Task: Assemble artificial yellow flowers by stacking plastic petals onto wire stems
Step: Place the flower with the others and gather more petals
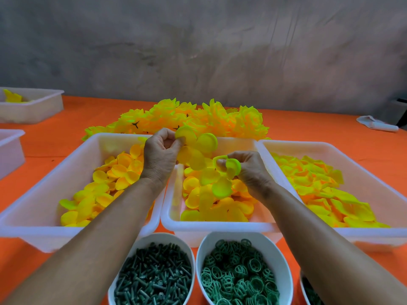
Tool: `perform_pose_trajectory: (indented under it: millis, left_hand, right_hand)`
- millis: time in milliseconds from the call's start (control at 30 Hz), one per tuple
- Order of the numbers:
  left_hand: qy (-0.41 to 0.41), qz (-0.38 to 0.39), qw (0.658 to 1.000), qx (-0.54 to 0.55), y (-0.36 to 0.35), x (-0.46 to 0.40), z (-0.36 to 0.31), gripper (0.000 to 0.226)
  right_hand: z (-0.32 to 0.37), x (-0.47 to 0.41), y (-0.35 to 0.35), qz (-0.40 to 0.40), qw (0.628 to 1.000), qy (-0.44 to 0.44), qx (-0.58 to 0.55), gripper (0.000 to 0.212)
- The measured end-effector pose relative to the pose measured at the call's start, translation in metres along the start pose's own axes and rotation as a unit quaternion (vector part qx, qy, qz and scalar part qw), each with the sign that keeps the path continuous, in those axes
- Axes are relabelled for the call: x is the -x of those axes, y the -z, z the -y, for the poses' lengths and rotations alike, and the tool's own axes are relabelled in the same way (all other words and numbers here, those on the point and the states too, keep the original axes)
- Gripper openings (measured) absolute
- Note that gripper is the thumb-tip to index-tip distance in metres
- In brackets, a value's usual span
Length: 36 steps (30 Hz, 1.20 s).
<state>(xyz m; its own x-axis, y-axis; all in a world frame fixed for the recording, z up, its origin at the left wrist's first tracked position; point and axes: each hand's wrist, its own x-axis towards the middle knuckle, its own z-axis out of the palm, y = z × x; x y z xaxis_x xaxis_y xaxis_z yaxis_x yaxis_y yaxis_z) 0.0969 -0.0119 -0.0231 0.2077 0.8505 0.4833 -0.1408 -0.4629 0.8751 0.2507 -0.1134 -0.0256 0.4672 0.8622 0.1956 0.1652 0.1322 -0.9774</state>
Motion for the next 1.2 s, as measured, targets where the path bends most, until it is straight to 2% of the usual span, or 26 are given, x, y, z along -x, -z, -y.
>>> perform_pose_trajectory:
  millis: [167, 467, 600, 667, 700, 767, 867, 967, 1033, 1133, 1200]
  left_hand:
    - [-0.006, -0.013, 1.000, -0.007, 0.001, -0.002, 0.003, 0.018]
    - [0.016, 0.005, 0.999, -0.037, 0.001, -0.001, 0.007, 0.016]
    - [0.029, 0.039, 0.996, -0.075, 0.000, 0.000, 0.009, 0.002]
    - [0.035, 0.047, 0.995, -0.085, -0.002, 0.001, 0.008, 0.009]
    - [0.039, 0.050, 0.994, -0.088, -0.002, 0.001, 0.007, 0.016]
    - [0.040, 0.056, 0.993, -0.091, -0.003, 0.002, 0.006, 0.027]
    - [0.026, 0.074, 0.992, -0.099, -0.003, 0.004, 0.006, 0.035]
    - [0.024, 0.103, 0.989, -0.106, -0.003, 0.005, 0.007, 0.037]
    - [0.035, 0.127, 0.985, -0.111, -0.004, 0.004, 0.008, 0.036]
    - [0.049, 0.143, 0.981, -0.125, -0.005, 0.001, 0.012, 0.035]
    - [0.053, 0.149, 0.977, -0.141, -0.006, 0.000, 0.012, 0.034]
  right_hand:
    - [-0.002, 0.000, 0.000, 0.046, 0.999, 0.005, 0.003, 0.018]
    - [-0.005, 0.000, -0.001, 0.060, 0.997, 0.002, 0.044, 0.013]
    - [-0.008, 0.000, 0.001, 0.077, 0.995, 0.008, 0.069, 0.026]
    - [-0.008, 0.001, 0.001, 0.089, 0.993, 0.001, 0.076, 0.032]
    - [-0.007, 0.001, 0.001, 0.092, 0.993, -0.004, 0.073, 0.029]
    - [-0.001, 0.003, 0.002, 0.103, 0.992, -0.014, 0.069, 0.008]
    - [0.013, 0.001, 0.008, 0.137, 0.979, -0.023, 0.149, 0.030]
    - [0.025, 0.003, 0.010, 0.166, 0.958, -0.045, 0.229, 0.040]
    - [0.029, 0.005, 0.009, 0.158, 0.951, -0.047, 0.263, 0.040]
    - [0.034, 0.010, 0.008, 0.136, 0.938, -0.034, 0.318, 0.029]
    - [0.035, 0.014, 0.009, 0.148, 0.926, -0.052, 0.343, 0.029]
